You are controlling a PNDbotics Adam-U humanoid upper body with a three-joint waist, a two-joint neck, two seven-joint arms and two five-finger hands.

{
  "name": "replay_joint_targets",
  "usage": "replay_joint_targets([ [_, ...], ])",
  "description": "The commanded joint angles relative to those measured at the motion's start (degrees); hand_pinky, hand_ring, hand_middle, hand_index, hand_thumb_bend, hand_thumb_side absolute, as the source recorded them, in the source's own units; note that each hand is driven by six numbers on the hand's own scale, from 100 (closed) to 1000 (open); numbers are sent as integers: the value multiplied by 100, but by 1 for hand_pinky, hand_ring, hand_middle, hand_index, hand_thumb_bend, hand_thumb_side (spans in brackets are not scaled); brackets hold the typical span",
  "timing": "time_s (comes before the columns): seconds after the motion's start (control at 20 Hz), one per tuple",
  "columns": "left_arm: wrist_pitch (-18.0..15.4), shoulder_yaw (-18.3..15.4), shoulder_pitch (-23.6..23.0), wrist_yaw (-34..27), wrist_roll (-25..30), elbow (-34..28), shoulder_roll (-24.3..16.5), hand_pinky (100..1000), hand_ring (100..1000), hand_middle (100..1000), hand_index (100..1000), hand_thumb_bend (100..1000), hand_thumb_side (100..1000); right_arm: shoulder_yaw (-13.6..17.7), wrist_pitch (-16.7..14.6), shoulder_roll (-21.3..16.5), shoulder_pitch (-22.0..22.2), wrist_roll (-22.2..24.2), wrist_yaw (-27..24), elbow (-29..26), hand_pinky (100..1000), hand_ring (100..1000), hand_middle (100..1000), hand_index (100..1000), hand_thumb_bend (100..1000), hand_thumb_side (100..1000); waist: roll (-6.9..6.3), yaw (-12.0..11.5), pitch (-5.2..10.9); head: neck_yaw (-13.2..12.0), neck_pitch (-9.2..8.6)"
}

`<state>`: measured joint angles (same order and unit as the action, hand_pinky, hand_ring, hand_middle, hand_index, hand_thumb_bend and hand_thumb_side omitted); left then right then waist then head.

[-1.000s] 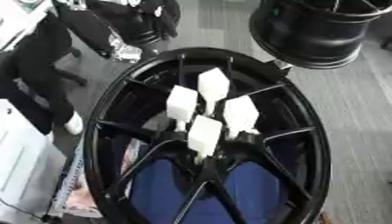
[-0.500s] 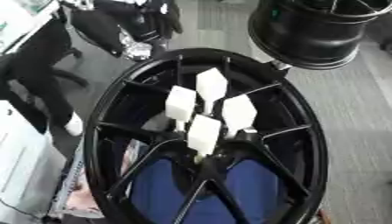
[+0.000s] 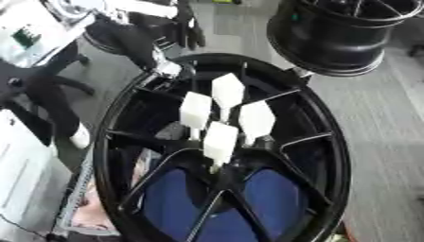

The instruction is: Pull the pin out of the wheel hub.

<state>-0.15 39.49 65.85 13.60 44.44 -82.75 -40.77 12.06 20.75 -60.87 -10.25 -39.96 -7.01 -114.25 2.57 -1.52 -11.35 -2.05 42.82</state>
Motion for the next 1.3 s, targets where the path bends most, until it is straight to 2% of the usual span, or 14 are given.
replay_joint_targets([
  [0.05,-69,6,55,252,155,42,-72,774,770,704,817,511,500,51,38,-124,-32,-65,-42,-34,866,743,658,768,100,100,-5,0,102,11,35],
  [0.3,-263,-26,19,422,523,-42,-115,787,787,726,834,546,457,35,47,-91,-19,-89,-76,-34,866,740,655,766,100,115,-6,-9,86,27,34],
  [0.45,-263,-42,4,362,645,-105,-115,792,795,742,855,556,507,35,48,-51,-15,-129,-97,-34,866,739,652,766,100,122,-5,-9,76,30,28],
  [0.6,-257,-51,-21,274,728,-197,-136,795,799,748,858,585,520,39,55,-31,-4,-169,-118,-34,865,738,651,765,100,132,-4,-3,70,30,37],
  [0.75,-263,-56,-68,201,747,-249,-165,794,799,753,860,573,509,41,56,-12,0,-199,-131,-34,865,736,649,764,100,145,-9,-1,69,28,37],
  [1.0,-151,-36,-91,204,703,-254,-121,794,799,758,870,562,520,32,74,28,-4,-234,-143,-34,865,734,647,762,100,150,-11,4,71,41,32],
  [1.3,133,70,-22,336,644,-203,77,797,803,764,871,571,547,30,54,63,3,-225,-118,-34,868,736,649,764,100,167,-28,1,93,29,28],
])
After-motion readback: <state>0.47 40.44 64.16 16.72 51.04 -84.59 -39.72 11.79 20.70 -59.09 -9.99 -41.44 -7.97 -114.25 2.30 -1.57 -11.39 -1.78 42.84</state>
